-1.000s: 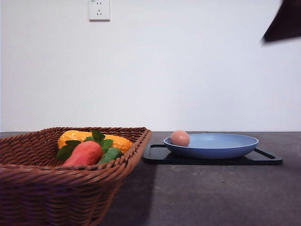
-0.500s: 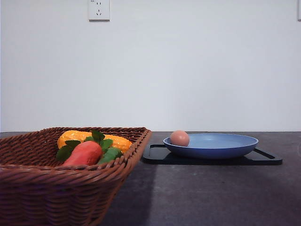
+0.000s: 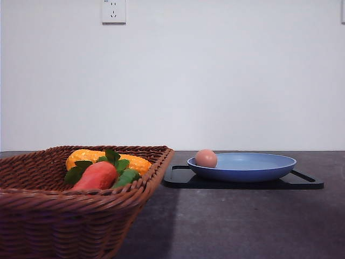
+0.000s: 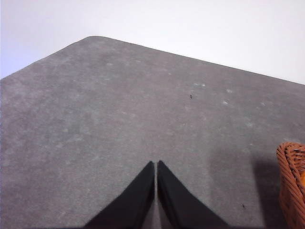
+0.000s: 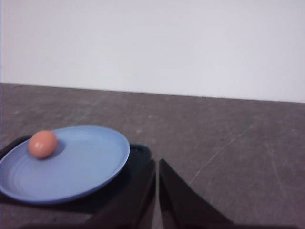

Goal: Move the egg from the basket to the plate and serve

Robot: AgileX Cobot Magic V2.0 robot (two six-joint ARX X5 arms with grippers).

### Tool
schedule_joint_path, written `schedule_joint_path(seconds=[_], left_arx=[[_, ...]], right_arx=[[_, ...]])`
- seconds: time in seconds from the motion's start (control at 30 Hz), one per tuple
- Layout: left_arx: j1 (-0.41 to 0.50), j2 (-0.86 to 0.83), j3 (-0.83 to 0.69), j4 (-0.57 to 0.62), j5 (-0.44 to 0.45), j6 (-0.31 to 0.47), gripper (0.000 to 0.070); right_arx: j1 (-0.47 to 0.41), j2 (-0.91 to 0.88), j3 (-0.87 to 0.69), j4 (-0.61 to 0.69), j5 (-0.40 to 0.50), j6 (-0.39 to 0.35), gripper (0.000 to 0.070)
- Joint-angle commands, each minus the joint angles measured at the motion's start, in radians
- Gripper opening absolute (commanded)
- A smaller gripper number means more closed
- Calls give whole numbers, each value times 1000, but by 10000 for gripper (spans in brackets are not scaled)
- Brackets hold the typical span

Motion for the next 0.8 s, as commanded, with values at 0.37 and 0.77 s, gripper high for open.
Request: schedule_joint_path(seconds=[0.37,0.77], left_arx=[[2,-3,-24,-13,4,-7,0],[2,-3,-24,-13,4,-7,0]], right_arx=[[-1,-50,-33,-113,-89,43,0],[-1,-50,-33,-115,-73,41,0]])
